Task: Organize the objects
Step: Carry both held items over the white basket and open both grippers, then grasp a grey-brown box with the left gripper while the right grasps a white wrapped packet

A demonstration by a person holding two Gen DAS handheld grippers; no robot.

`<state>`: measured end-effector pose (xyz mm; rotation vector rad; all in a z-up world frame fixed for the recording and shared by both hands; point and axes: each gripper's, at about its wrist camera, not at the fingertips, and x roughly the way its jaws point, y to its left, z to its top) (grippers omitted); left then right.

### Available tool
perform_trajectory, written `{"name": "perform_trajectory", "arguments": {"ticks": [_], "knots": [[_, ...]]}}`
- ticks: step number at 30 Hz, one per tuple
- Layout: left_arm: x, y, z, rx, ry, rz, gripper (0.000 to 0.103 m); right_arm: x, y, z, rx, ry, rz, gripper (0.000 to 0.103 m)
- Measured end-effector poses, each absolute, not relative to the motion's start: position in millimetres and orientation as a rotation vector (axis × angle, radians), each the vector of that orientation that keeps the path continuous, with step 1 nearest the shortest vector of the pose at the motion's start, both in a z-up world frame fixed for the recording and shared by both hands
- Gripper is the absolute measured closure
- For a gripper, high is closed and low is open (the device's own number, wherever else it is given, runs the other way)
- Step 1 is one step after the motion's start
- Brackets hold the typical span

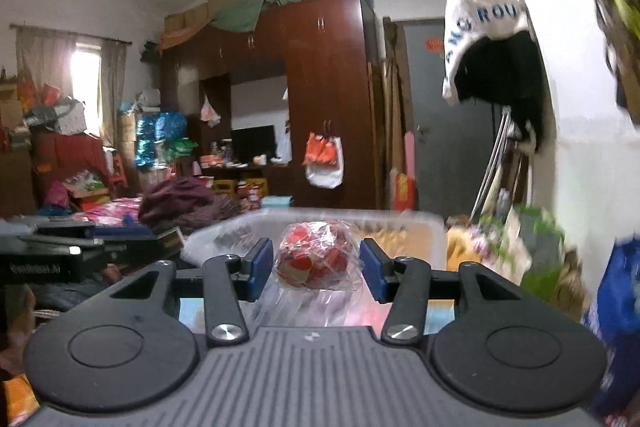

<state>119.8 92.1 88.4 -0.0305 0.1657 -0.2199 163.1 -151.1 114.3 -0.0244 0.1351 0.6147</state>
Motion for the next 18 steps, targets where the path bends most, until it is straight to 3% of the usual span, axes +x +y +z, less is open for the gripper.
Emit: {"name": "perform_trajectory", "arguments": {"ticks": [7,8,9,11,15,17,18], "knots": [[216.7,94.3,99.3,-0.086,0.29,-0.18,0.058,237.1,-112.0,117.0,-0.069,0.218,0.589,0.051],[224.1,94.5,96.3,-0.075,0.3,-0.166,0.054,242.0,-108.7,113.6,-0.08,0.223,0.58,0.046],[230.2,93.6,93.1,-0.055,0.309,-0.141,0.04,245.7,-105.5,110.8,-0.092,0.223,0.566,0.026],[235.3,94.3,88.1,-0.044,0.308,-0.102,0.036,242.9,-99.6,108.2,-0.154,0.2,0.517,0.0],[195.8,106.3,80.5,-0.104,0.25,-0.125,0.035,199.0,-118.8,102.3,-0.132,0.152,0.552,0.0],[166.3,105.2,69.2,-0.09,0.249,-0.16,0.019,175.3,-134.9,90.0,-0.066,0.148,0.563,0.0],[152.4,103.7,59.7,-0.08,0.262,-0.168,0.019,163.4,-141.5,79.9,-0.051,0.165,0.555,0.0]]}}
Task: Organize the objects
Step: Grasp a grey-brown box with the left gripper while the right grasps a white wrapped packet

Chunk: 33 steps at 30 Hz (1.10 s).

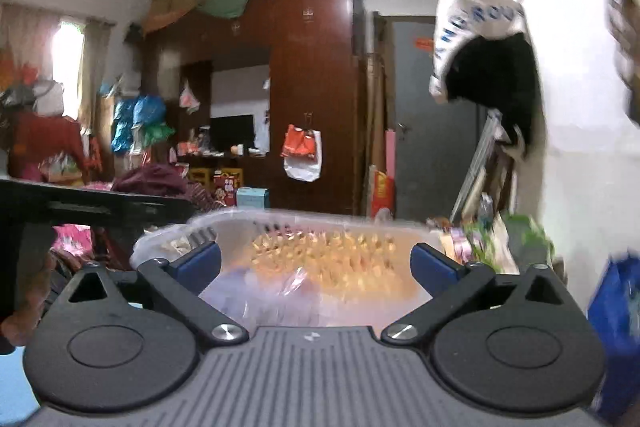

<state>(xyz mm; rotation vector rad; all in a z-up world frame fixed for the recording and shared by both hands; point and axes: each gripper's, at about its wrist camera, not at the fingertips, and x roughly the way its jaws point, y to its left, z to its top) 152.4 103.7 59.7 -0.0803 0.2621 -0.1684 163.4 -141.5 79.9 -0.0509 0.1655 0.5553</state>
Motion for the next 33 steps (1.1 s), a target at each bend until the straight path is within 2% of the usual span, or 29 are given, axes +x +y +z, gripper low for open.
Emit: {"name": "perform_trajectory", "arguments": {"ticks": [3,8,9,11,13,14,15,20,22,23,33], "knots": [[107.1,102.4,29.2,-0.088,0.249,-0.169,0.019,137.1,-153.7,45.7,-0.041,0.262,0.585,0.0],[56.9,90.6,-2.8,-0.07,0.246,-0.189,0.019,100.7,-165.9,11.6,0.006,0.301,0.649,0.0],[54.4,85.0,-3.4,-0.035,0.257,-0.192,0.019,95.9,-163.8,9.7,-0.004,0.297,0.661,0.003],[52.6,77.1,-2.3,-0.003,0.248,-0.188,0.019,97.1,-152.0,10.5,-0.096,0.318,0.651,0.018],[53.9,74.4,-2.3,-0.008,0.248,-0.19,0.019,98.7,-150.2,10.9,-0.113,0.299,0.619,0.027],[56.2,72.9,-3.8,-0.007,0.261,-0.196,0.019,99.5,-149.0,11.2,-0.11,0.308,0.62,0.038],[58.4,71.1,-7.2,-0.001,0.281,-0.204,0.019,102.9,-149.7,10.6,-0.106,0.323,0.628,0.043],[67.5,57.0,-22.5,0.021,0.336,-0.216,0.019,100.7,-150.3,2.1,-0.125,0.375,0.68,0.051],[68.8,52.2,-24.5,0.035,0.339,-0.214,0.019,100.2,-144.6,2.7,-0.165,0.382,0.668,0.07],[68.6,49.8,-25.1,0.044,0.339,-0.208,0.019,98.5,-143.7,0.9,-0.18,0.383,0.667,0.072],[60.3,23.8,-27.7,0.101,0.307,-0.197,0.019,88.2,-187.0,27.3,-0.082,0.297,0.662,0.073]]}}
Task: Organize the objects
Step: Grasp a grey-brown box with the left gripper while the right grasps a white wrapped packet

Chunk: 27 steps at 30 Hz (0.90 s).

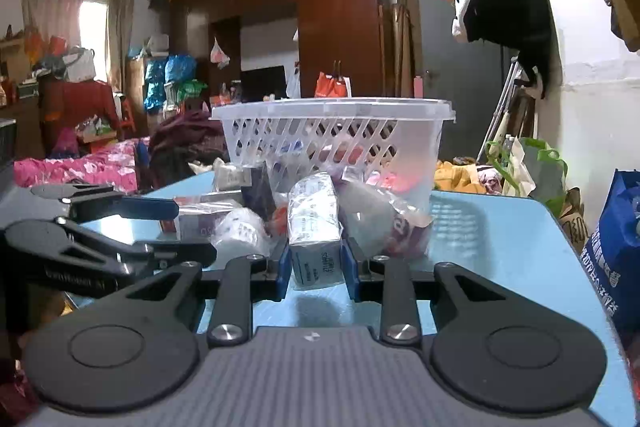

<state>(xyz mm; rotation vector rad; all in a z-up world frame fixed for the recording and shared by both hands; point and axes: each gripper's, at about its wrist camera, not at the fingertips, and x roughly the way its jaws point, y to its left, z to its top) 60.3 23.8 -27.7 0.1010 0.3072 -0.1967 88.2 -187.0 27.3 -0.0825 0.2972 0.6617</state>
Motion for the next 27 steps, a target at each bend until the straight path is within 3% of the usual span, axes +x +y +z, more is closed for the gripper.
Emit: {"name": "perform_trajectory", "arguments": {"ticks": [10,15,21,27], "knots": [[77.8,68.3,-22.2,0.04,0.357,-0.083,0.019,94.9,-172.5,17.1,-0.113,0.329,0.681,0.073],[84.3,68.1,-23.6,0.02,0.386,-0.142,0.029,94.0,-172.3,15.9,-0.12,0.327,0.685,0.073],[85.7,52.9,-27.3,0.12,0.395,-0.109,0.057,91.9,-171.7,15.9,-0.123,0.32,0.688,0.073],[90.3,44.9,-28.5,0.176,0.431,-0.054,0.061,87.1,-170.2,18.5,-0.128,0.31,0.705,0.073]]}}
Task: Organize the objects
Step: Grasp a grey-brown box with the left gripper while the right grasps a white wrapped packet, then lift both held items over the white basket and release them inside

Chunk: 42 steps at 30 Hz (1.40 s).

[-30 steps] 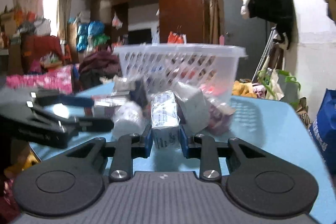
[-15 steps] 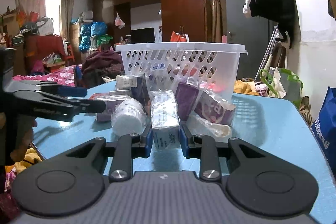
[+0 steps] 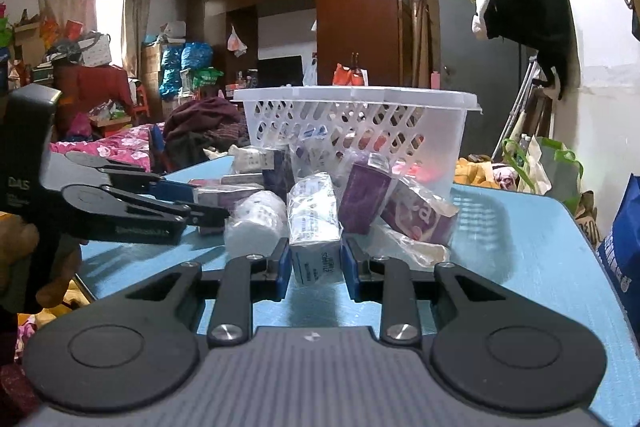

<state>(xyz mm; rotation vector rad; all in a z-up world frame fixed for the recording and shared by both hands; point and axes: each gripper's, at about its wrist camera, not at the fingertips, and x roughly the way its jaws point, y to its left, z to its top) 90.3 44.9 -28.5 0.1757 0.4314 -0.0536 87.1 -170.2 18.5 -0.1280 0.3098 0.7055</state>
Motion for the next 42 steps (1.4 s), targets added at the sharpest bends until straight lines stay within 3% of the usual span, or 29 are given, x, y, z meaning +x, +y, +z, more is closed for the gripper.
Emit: {"name": "perform_trajectory", "arguments": {"ticks": [1,9,32,37,42], "knots": [[88.7,43.6,-29.1,0.187,0.422,-0.049,0.071,86.3,-169.9,19.0,-0.129,0.307,0.707,0.073],[70.5,50.3,-33.3,0.169,0.333,-0.095,0.072,85.8,-175.6,23.0,-0.116,0.292,0.697,0.073],[38.0,80.9,20.1,0.04,0.078,-0.105,0.072,90.9,-190.7,49.0,-0.03,0.182,0.675,0.073],[90.0,81.2,74.7,0.009,0.071,-0.11,0.073,115.0,-165.3,97.6,-0.092,0.118,0.64,0.073],[173.3,77.3,101.2,-0.016,0.211,-0.118,0.076,181.2,-130.1,128.3,-0.154,0.187,0.569,0.073]]}}
